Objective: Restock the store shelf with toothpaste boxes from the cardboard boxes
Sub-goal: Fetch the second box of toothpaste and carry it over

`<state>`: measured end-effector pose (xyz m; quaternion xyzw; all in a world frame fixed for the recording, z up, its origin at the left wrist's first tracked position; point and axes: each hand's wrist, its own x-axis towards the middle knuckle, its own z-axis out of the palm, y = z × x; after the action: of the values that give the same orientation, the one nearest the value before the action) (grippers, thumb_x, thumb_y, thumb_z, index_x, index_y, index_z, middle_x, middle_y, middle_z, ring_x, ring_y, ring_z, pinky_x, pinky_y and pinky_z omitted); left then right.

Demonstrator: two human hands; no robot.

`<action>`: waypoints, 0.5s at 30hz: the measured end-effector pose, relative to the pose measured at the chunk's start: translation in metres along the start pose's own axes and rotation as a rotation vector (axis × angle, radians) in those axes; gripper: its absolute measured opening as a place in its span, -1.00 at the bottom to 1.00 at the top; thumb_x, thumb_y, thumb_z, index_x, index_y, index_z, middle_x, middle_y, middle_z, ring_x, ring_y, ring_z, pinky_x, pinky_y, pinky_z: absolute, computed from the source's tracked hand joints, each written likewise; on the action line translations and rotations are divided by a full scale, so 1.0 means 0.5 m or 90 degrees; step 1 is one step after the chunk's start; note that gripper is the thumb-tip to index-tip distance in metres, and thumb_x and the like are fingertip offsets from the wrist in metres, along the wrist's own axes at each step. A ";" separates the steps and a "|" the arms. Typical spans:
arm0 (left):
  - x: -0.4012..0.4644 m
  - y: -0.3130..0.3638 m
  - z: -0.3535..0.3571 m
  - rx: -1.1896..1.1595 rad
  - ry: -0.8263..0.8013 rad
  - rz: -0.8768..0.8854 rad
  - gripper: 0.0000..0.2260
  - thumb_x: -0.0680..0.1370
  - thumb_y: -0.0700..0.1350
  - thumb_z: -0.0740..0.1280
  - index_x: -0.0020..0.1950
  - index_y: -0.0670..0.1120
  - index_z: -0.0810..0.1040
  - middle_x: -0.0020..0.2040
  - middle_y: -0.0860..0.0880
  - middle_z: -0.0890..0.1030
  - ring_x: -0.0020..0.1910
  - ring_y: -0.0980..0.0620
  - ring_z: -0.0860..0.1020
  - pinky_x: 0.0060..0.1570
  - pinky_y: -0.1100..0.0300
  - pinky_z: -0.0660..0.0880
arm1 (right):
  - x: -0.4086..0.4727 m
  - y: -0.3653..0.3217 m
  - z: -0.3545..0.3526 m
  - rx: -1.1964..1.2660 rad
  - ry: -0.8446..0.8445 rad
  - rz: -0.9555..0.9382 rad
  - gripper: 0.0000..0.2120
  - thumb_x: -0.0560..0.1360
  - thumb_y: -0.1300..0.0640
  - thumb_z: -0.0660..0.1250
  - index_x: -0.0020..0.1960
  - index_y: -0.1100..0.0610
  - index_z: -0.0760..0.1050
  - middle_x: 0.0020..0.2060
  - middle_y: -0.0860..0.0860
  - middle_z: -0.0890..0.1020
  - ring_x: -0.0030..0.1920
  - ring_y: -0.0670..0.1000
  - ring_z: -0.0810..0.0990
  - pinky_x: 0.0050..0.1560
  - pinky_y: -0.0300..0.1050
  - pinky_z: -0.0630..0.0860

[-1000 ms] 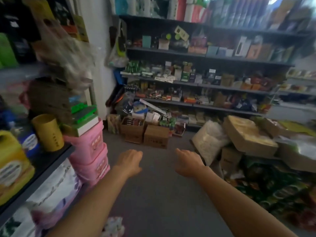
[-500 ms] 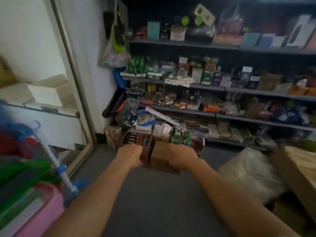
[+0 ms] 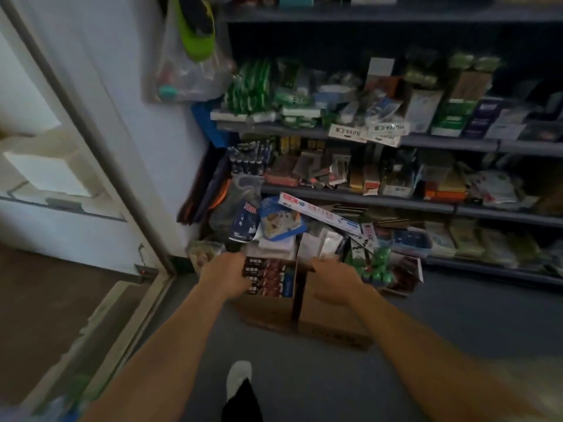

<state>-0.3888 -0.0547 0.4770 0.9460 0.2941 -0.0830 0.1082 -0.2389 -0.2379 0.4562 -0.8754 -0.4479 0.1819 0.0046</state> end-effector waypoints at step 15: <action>0.884 -0.366 0.521 -0.184 -0.194 -0.148 -0.51 0.44 0.27 0.20 0.04 -0.11 0.58 0.00 -0.15 0.65 0.01 -0.18 0.60 0.02 0.07 0.51 | 0.839 0.129 0.466 0.438 -0.029 0.377 -0.56 0.56 -0.14 0.20 0.27 0.15 0.41 0.18 0.15 0.55 0.19 0.21 0.52 0.12 0.02 0.44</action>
<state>-0.1588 0.2643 0.1004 0.8570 0.3898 -0.1938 0.2757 -0.0404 0.0169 0.0957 -0.9090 -0.0916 0.3331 0.2330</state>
